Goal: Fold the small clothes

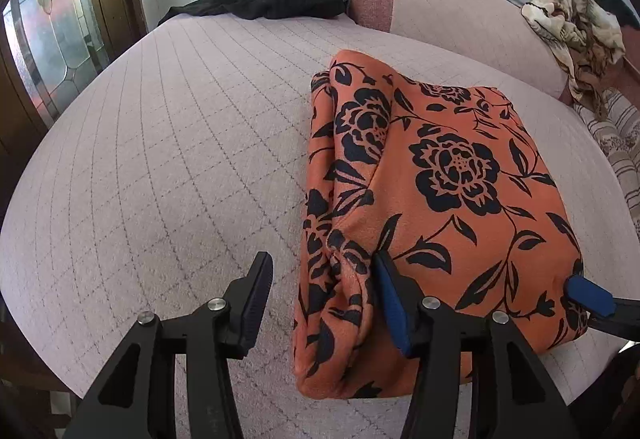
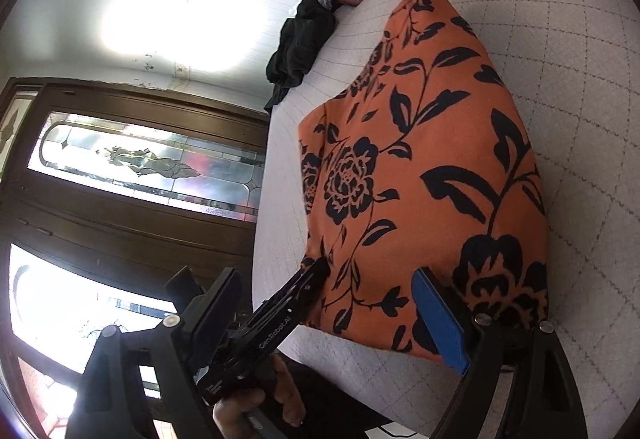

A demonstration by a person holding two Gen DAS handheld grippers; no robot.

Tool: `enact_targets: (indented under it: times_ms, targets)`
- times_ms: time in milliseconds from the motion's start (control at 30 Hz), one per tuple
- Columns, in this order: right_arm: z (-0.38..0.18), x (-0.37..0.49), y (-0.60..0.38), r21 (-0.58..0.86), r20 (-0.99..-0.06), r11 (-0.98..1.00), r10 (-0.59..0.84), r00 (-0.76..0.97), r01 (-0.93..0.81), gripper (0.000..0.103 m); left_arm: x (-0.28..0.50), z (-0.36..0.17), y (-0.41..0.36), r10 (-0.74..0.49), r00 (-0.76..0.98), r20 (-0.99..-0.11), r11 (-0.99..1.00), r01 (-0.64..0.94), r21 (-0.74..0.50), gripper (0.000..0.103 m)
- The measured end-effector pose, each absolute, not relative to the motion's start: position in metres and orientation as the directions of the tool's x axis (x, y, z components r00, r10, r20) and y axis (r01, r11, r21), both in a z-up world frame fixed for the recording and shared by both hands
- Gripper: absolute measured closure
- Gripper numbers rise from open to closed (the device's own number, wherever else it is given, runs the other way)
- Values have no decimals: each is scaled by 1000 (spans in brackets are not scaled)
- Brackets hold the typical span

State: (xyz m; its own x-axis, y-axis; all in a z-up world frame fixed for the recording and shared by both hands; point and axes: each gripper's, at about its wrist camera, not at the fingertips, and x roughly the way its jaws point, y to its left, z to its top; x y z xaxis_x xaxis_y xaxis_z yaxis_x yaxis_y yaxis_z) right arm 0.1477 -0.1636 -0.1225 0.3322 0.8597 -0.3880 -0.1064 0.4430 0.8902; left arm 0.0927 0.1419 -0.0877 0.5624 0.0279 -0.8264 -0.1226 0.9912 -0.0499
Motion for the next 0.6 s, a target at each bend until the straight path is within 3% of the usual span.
enact_targets:
  times_ms: [233,333,467,600]
  targets:
    - [-142,147,-163,878,-428,472,850,306,-82,14,88,-76,161,-40,558,-829,977,-151,-148,46]
    - [-143,147,-156,860,-451,498,846,286,-116,14,95,-52,165,-88,607,-790,972,-122,-202,46]
    - [-145,146,-157,866,-441,488,848,293,-109,14,145,-41,164,-27,596,-803,991,-89,-99,46]
    - [-145,143,-157,865,-439,488,849,293,-118,14,206,-77,168,52,467,-882,996,-88,12,45]
